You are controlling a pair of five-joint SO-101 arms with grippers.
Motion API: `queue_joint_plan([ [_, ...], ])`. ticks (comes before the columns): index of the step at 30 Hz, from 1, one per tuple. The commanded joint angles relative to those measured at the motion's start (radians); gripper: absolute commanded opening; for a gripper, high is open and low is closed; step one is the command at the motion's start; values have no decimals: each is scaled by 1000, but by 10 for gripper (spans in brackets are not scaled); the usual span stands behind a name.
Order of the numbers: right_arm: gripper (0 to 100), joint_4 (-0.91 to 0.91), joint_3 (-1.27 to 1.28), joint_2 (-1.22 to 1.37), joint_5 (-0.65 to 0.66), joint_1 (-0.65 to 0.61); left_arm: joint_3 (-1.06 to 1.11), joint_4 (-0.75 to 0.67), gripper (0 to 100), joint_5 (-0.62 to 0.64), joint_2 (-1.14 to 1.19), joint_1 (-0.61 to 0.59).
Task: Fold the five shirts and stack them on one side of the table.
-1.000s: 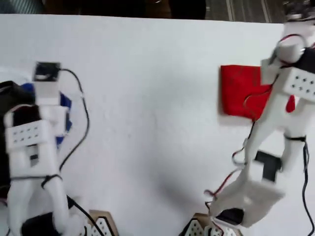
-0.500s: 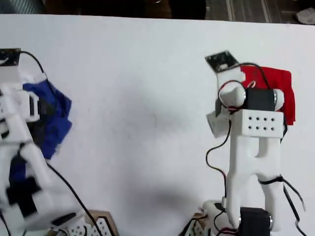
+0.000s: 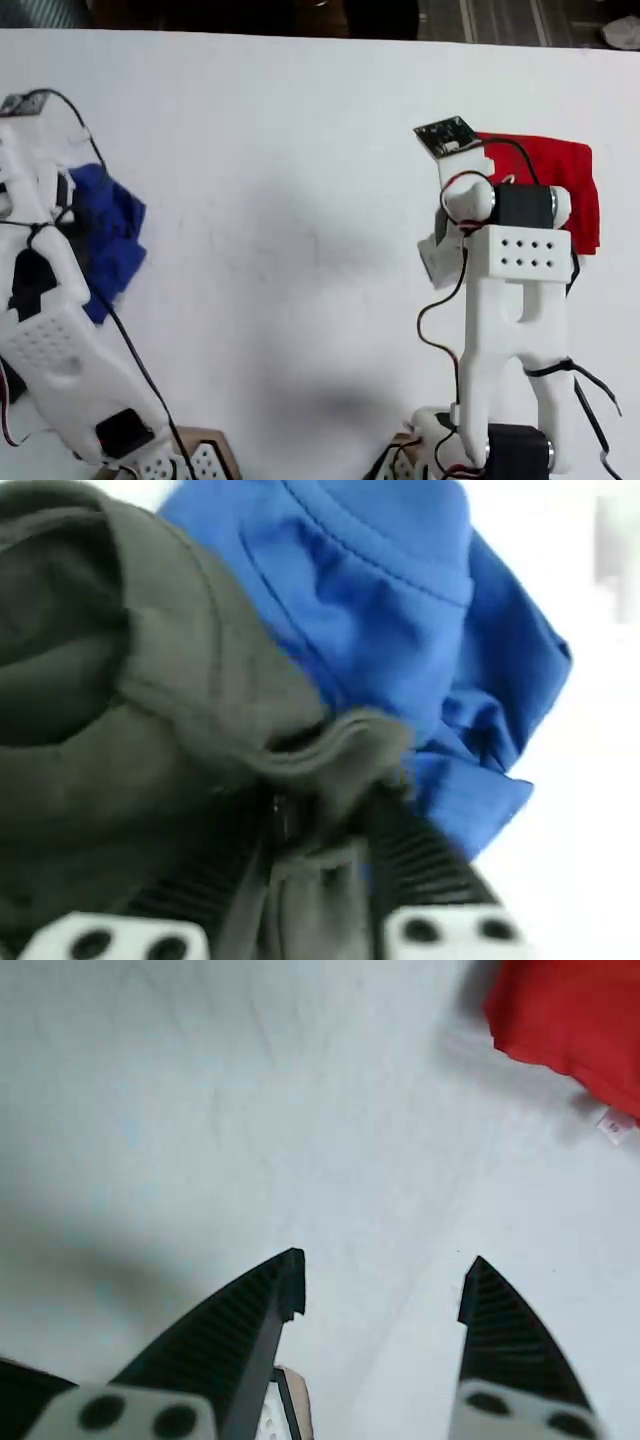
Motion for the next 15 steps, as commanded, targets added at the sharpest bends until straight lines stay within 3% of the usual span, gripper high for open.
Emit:
queue_joint_plan([
  [1,251,1,-3,-33,0,-7,-134,137,25,11,-17,69],
  [3,248,-1,-3,-33,0,-7,-191,198,26,61,-18,118],
  [8,185,-5,-3,-31,-6,-7,-179,203,26,103,-161,259],
  [12,183,-27,29,-38,-2,30,-77,203,26,101,-390,454],
  [15,184,-102,95,-41,0,128,27,199,26,101,-572,614],
])
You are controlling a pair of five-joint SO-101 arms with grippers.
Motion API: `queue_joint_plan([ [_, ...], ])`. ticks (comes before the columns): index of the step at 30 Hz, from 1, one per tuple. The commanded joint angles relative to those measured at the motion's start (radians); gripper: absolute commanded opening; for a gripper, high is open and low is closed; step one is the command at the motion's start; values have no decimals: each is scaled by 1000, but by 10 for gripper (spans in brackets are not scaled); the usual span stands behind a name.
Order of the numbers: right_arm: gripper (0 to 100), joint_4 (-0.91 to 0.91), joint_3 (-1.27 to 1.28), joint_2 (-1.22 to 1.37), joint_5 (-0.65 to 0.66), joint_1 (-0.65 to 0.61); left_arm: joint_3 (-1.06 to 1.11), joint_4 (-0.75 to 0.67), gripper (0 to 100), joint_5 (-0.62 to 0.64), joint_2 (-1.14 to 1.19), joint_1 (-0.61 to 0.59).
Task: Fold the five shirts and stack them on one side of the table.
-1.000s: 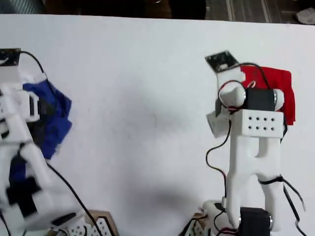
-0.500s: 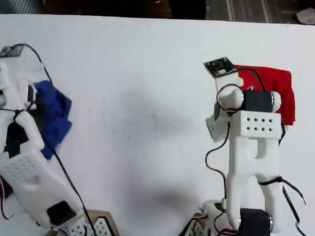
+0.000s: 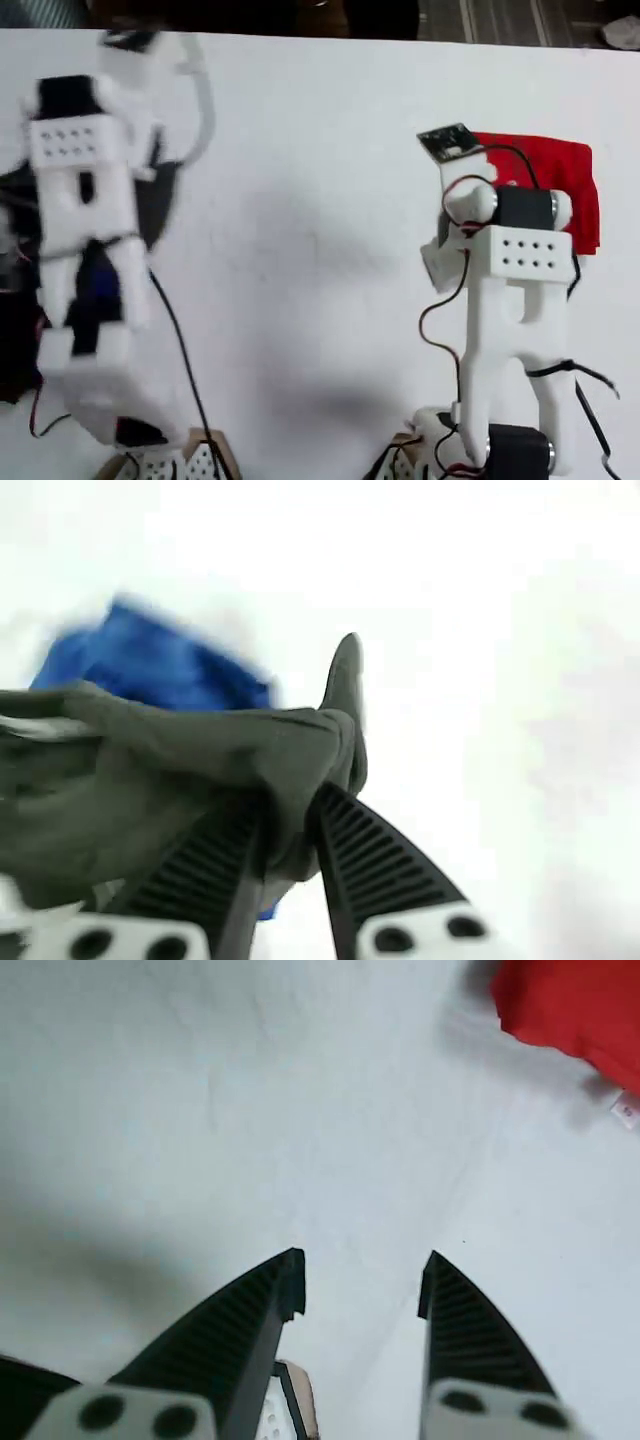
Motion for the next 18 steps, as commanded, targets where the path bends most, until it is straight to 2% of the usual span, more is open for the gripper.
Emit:
queue_joint_plan([
  [1,184,-96,58,-39,2,128,90,15,26,6,-273,209],
  [5,184,-168,158,-39,49,328,183,8,26,5,-422,387],
  [10,184,-237,273,-39,184,503,255,8,26,11,-462,483],
  [14,184,-272,324,-39,255,593,245,-43,26,12,-468,532],
  [18,184,-286,347,-39,255,604,180,-40,26,12,-468,592],
])
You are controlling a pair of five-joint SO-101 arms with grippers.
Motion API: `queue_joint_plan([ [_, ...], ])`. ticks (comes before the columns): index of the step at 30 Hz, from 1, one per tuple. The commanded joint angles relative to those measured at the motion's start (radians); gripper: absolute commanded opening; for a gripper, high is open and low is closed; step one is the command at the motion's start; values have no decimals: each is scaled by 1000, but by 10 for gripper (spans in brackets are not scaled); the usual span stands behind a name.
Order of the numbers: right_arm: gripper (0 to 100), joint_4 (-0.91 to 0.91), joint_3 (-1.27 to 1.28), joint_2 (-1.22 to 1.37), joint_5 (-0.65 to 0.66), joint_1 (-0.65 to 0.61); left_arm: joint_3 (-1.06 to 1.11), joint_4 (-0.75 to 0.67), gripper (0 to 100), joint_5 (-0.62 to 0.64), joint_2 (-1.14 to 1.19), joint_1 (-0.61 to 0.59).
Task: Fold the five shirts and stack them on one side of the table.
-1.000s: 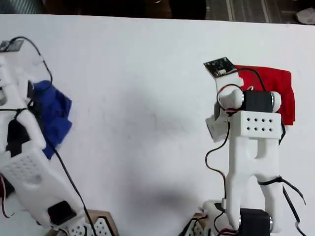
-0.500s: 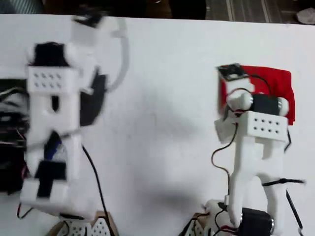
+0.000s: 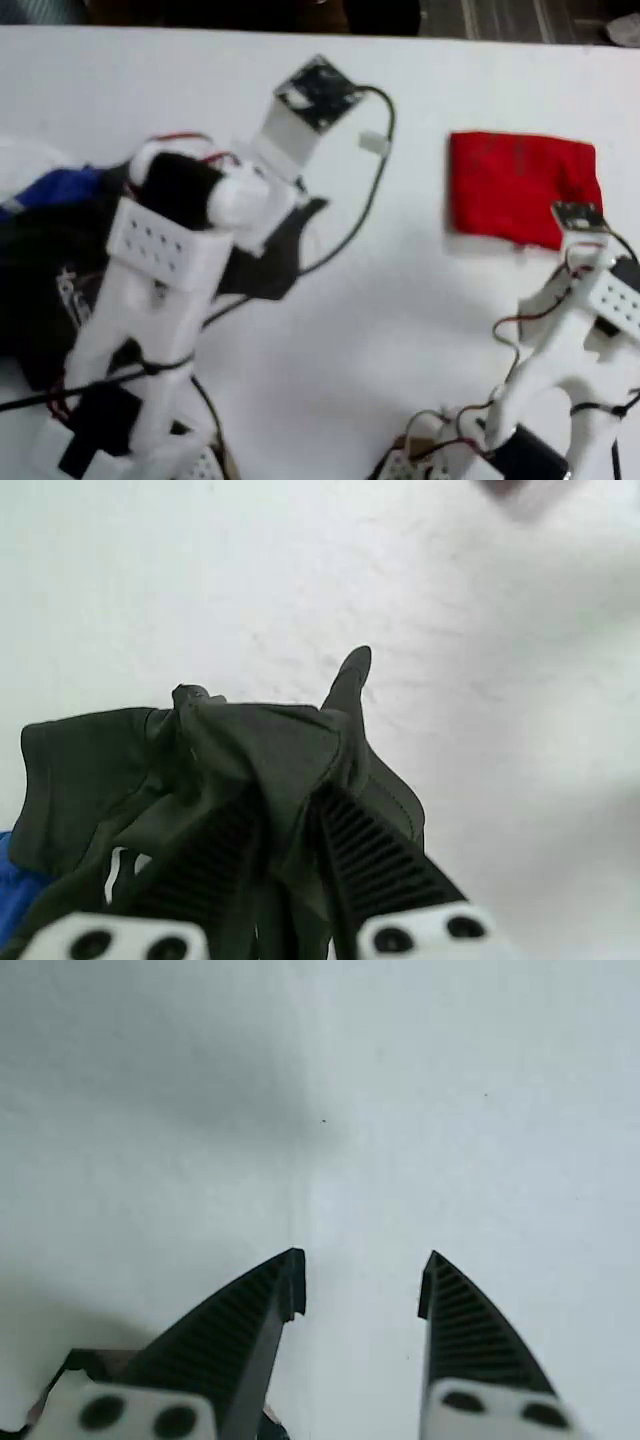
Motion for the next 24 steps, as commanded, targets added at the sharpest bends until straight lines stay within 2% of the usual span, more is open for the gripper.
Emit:
queue_joint_plan([
  [1,184,-12,3,-39,12,13,-76,-23,26,11,-51,61],
  [9,184,-10,6,-39,17,13,-105,-63,67,9,-41,115],
  [16,184,-10,6,-39,12,13,-12,-74,81,5,-54,110],
  [20,184,-12,3,-33,12,-15,-105,3,125,5,-49,6],
  [24,184,-10,3,-31,-28,-88,-140,29,189,-6,-54,-181],
])
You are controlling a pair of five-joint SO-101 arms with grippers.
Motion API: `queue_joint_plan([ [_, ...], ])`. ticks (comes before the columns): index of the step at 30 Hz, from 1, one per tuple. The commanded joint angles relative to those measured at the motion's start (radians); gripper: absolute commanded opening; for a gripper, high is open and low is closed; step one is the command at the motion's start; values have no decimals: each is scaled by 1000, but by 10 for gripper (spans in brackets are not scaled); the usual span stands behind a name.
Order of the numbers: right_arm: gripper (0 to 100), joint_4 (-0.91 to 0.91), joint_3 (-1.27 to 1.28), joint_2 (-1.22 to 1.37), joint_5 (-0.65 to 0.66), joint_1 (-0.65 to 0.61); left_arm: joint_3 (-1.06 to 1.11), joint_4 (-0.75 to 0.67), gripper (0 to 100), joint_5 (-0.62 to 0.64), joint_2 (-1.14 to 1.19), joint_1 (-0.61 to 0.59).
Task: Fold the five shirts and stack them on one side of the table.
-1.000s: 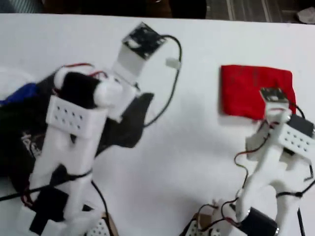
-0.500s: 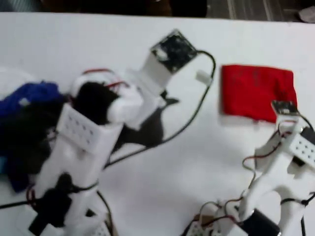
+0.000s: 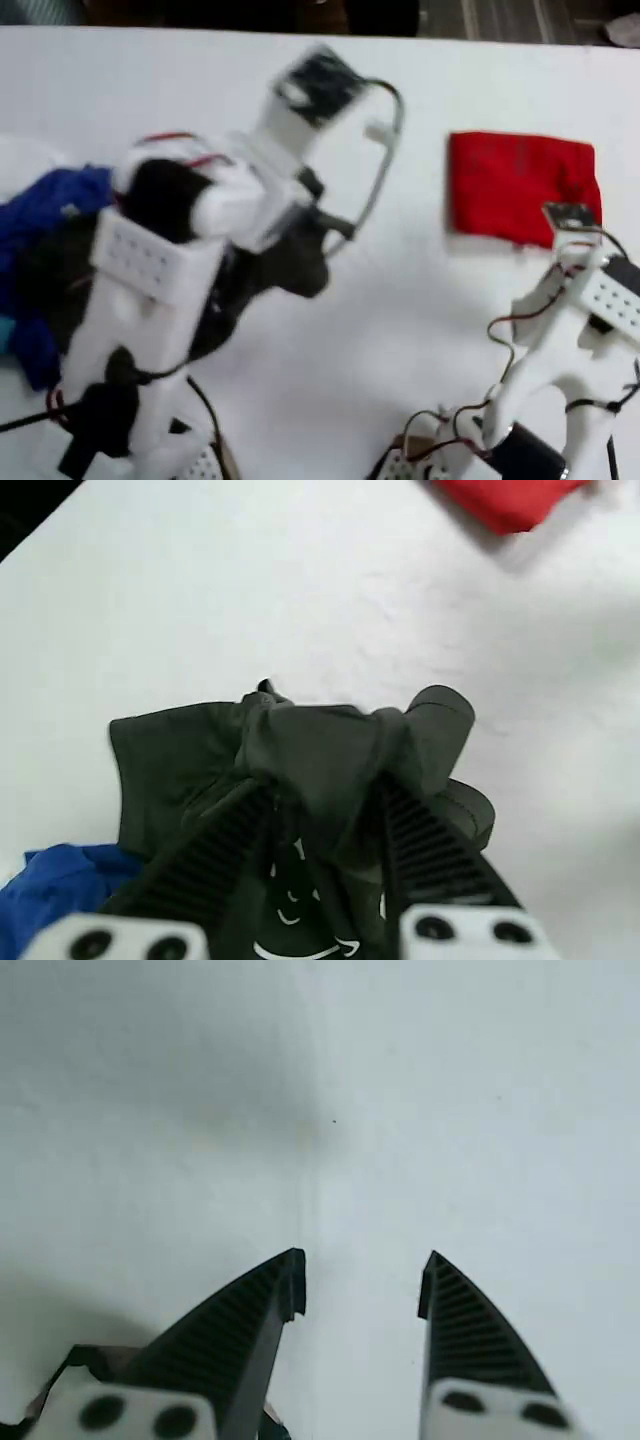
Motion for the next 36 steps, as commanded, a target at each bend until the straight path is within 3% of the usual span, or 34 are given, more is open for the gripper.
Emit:
queue_joint_plan([
  [1,184,-10,-11,-33,-49,-68,-42,21,192,-23,-38,-186],
  [4,184,-10,-11,-39,-81,-140,-36,18,193,-68,-29,-315],
  [11,184,-5,-106,-28,-236,-390,139,-20,192,-89,-31,-474],
  [15,185,-4,-230,15,-322,-582,318,-129,192,-89,-29,-655],
  [20,249,-4,-361,191,-330,-791,542,-341,192,-97,-29,-882],
  [22,268,-4,-411,266,-330,-855,628,-414,192,-160,-29,-950],
  [25,272,-4,-480,361,-328,-955,748,-508,192,-242,-29,-1025],
  [30,298,-10,-577,495,-330,-1096,825,-608,192,-265,-29,-1117],
  [36,330,-12,-703,691,-331,-1130,828,-606,192,-265,-29,-1137],
])
